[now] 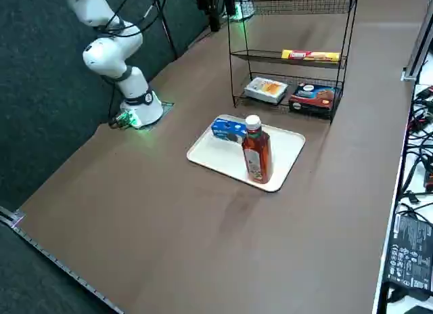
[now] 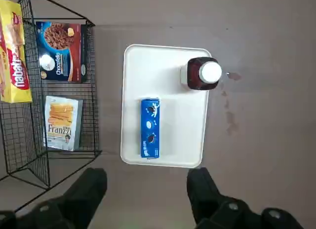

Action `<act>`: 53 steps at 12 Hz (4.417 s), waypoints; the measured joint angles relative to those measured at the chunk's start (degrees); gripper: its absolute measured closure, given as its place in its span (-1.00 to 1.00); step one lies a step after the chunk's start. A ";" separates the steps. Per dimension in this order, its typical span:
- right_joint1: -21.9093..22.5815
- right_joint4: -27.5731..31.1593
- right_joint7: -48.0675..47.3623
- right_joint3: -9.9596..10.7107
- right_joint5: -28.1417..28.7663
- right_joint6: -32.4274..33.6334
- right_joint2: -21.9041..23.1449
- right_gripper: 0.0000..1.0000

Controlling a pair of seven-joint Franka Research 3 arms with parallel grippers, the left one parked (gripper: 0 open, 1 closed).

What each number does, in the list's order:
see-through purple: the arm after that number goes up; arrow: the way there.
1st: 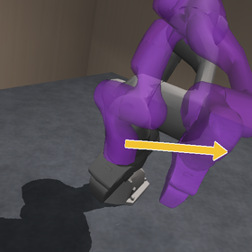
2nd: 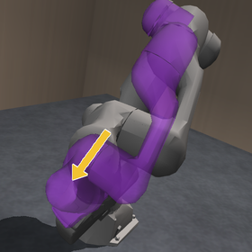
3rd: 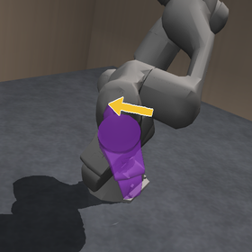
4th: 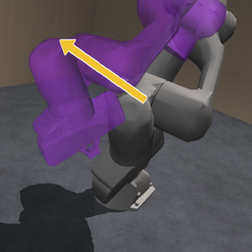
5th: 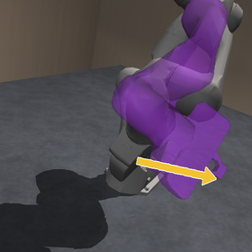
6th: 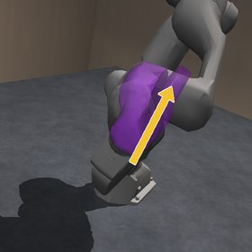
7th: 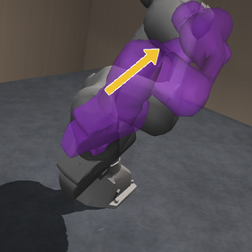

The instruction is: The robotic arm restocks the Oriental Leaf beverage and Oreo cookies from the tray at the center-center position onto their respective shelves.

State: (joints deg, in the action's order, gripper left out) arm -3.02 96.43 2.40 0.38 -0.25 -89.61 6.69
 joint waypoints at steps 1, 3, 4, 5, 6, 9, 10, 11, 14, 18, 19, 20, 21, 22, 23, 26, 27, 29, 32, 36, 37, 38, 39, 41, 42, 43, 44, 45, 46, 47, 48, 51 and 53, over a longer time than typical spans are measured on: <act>0.00 0.00 0.01 0.00 0.00 -0.03 0.12 -1.00; -0.02 0.04 0.02 0.13 0.00 0.08 0.12 -1.00; -0.02 0.04 0.03 0.29 0.00 0.35 0.11 -1.00; -0.05 0.04 0.06 0.52 0.00 0.42 -0.06 -1.00; -0.10 0.02 0.06 0.63 0.00 0.31 -0.31 -1.00; -0.41 -0.72 0.25 1.63 -0.18 -0.11 -3.02 -1.00; -0.56 -1.19 0.68 1.91 -0.37 -0.49 -4.72 -1.00; -0.81 -1.84 1.53 2.10 -0.81 -1.37 -6.69 -1.00; -2.66 -3.65 6.95 2.33 -1.57 -6.50 -12.76 -1.00; -4.95 -4.39 13.07 2.53 -1.71 -12.78 -18.70 -1.00; -5.23 -4.41 13.33 2.54 -1.71 -14.05 -19.76 -1.00; -5.40 -4.42 13.38 2.55 -1.71 -15.21 -20.68 -1.00; -5.47 -4.43 13.38 2.55 -1.70 -16.01 -21.52 -1.00; -5.48 -4.45 13.38 2.54 -1.69 -16.47 -22.21 -1.00; -5.49 -4.46 13.32 2.54 -1.67 -16.72 -22.86 -1.00; -5.70 -4.15 9.48 2.54 -1.62 -17.96 -24.80 -1.00; -5.72 -3.85 8.97 2.54 -1.62 -18.69 -25.12 -1.00; -6.05 -2.91 8.55 2.55 -1.62 -20.24 -25.48 -1.00; -6.64 -1.11 7.09 2.56 -1.59 -21.68 -25.63 -1.00; -6.65 1.12 6.35 2.55 -1.52 -23.92 -25.65 -1.00; -6.66 1.41 6.25 2.55 -1.49 -24.29 -25.65 -1.00; -6.65 1.73 6.05 2.55 -1.48 -24.77 -25.65 -1.00; -6.66 2.13 5.79 2.55 -1.47 -25.34 -25.65 -0.98; -6.65 3.00 5.40 2.55 -1.47 -26.37 -25.68 -0.96; -6.65 3.34 5.26 2.55 -1.47 -26.56 -25.72 -0.93; -6.65 3.54 4.96 2.55 -1.46 -26.60 -25.77 -0.72; -6.59 3.64 4.29 2.51 -1.45 -26.60 -25.79 -0.64; -6.55 3.63 3.89 2.43 -1.35 -26.60 -25.77 -0.40; -6.49 3.57 3.63 2.32 -1.20 -26.52 -25.67 -0.16; -6.47 3.57 3.44 2.25 -1.20 -26.35 -25.64 -0.15; -6.49 3.43 3.30 2.25 -1.20 -26.14 -25.63 -0.15; -6.45 0.96 3.22 2.03 -1.00 -22.09 -24.94 -0.15; -6.32 -2.60 3.21 1.83 0.91 -16.75 -23.23 -0.15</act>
State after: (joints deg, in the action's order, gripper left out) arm -9.34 93.84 5.61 2.20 0.66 -106.36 -16.54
